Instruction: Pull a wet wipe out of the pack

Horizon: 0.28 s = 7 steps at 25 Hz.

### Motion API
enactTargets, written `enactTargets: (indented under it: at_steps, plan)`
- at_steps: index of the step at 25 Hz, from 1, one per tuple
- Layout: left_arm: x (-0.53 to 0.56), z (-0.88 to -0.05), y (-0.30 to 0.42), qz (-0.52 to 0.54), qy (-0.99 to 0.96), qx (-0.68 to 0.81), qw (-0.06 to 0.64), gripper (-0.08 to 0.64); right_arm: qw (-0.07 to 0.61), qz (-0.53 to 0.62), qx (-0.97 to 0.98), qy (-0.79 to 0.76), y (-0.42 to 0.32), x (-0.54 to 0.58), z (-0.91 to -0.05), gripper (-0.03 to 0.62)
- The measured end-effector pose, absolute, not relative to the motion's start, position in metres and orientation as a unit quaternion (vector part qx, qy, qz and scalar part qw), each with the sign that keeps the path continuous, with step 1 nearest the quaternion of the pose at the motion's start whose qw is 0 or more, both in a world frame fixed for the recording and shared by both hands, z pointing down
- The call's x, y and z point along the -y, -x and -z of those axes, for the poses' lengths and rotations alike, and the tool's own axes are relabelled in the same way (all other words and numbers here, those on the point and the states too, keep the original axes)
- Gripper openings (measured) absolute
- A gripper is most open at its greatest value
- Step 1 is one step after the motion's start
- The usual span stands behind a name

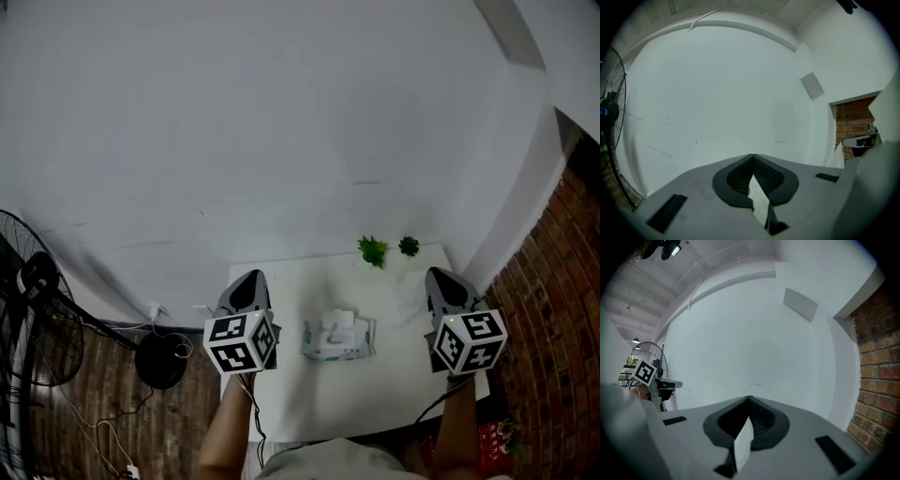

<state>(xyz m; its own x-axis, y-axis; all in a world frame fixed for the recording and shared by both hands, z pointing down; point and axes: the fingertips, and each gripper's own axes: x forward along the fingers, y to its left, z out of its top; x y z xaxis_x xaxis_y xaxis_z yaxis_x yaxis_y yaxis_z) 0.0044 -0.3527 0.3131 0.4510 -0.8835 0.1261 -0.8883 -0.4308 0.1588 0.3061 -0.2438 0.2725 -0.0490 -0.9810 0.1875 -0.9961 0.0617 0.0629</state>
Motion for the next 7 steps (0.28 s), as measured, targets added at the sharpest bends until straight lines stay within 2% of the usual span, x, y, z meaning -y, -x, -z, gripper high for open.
enactTargets:
  at_steps: [7]
  plan:
    - [0.3523, -0.3111, -0.0027, -0.011, -0.847, 0.523, 0.098, 0.0, 0.09, -0.04, 0.726, -0.681, -0.3011, 0.2436, -0.2715, 0.002]
